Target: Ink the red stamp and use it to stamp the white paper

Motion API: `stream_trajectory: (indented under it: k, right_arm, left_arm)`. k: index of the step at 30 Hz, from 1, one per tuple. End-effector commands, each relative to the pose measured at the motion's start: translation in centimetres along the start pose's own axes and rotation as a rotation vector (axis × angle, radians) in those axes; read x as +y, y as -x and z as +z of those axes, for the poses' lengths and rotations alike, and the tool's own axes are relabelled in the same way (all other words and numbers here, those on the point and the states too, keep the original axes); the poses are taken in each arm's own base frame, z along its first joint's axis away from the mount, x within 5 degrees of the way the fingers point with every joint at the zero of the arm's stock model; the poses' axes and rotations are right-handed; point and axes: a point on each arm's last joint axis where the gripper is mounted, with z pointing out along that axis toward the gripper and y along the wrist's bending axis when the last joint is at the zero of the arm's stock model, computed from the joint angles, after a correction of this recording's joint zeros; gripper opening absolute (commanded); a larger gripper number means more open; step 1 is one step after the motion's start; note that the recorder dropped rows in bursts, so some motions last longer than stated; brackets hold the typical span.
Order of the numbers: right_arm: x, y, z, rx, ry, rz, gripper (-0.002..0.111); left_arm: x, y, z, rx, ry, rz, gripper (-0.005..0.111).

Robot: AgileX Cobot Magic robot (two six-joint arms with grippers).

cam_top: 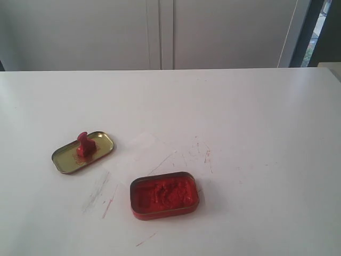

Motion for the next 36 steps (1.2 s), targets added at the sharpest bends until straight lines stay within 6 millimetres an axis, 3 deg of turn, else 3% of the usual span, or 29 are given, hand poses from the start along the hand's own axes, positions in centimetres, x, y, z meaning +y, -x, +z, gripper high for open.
stream_trajectory:
  k: [1, 29, 36]
  right_arm:
    - [0.0, 0.0, 0.0, -0.013, -0.001, 0.003, 0.000]
    - [0.0, 0.0, 0.0, -0.013, -0.001, 0.003, 0.000]
    - [0.0, 0.0, 0.0, -0.013, -0.001, 0.003, 0.000]
  left_arm:
    - [0.1, 1.0, -0.1, -0.123, 0.007, -0.002, 0.000]
    - [0.2, 1.6, -0.2, -0.190, 0.022, 0.071, 0.000]
    - [-0.1, 4.1, -1.4, -0.151, 0.008, 0.174, 0.000]
